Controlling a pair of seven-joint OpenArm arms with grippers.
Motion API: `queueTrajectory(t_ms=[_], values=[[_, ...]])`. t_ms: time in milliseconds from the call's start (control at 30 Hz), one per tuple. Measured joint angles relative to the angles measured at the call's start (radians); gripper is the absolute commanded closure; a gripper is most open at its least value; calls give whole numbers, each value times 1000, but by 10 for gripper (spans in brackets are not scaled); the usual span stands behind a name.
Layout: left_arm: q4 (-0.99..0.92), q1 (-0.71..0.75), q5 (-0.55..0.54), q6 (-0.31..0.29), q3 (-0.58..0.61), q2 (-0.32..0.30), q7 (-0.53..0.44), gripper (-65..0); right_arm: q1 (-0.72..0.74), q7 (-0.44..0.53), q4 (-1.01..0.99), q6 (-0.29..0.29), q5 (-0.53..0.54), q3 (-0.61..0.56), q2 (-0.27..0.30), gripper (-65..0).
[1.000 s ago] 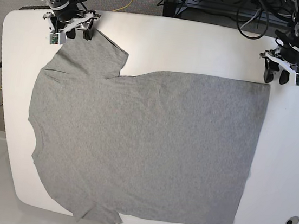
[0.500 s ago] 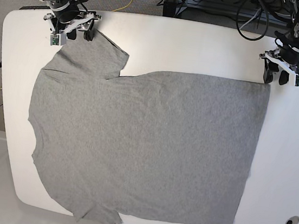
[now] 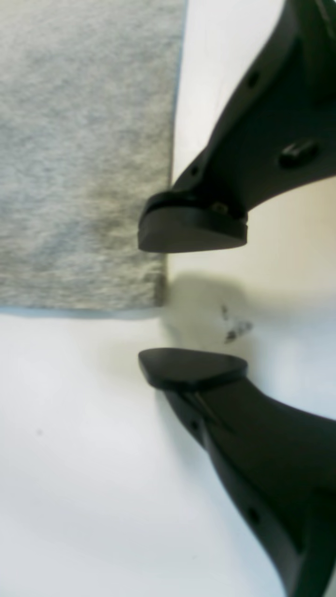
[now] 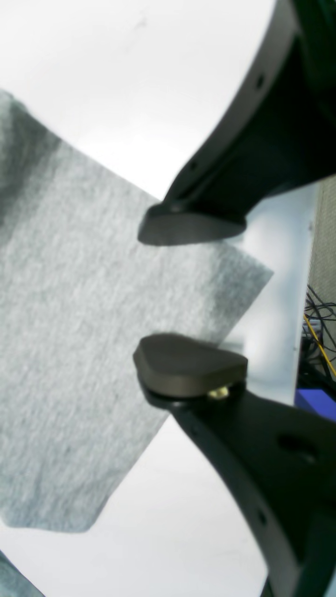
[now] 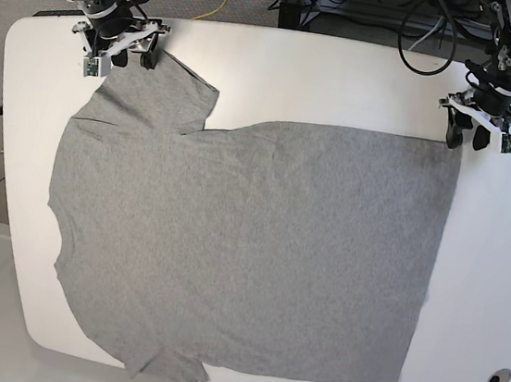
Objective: Fold the T-shirt properly
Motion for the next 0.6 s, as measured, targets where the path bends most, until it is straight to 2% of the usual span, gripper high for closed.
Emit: queueTrajectory(t_ms=[467, 600], values=[[3, -4, 6, -2, 8, 25, 0, -308, 2, 0, 0, 0, 0, 3, 1, -342], [6, -9, 12, -3, -11, 49, 6, -309, 3, -8, 0, 0, 0, 3, 0, -343]])
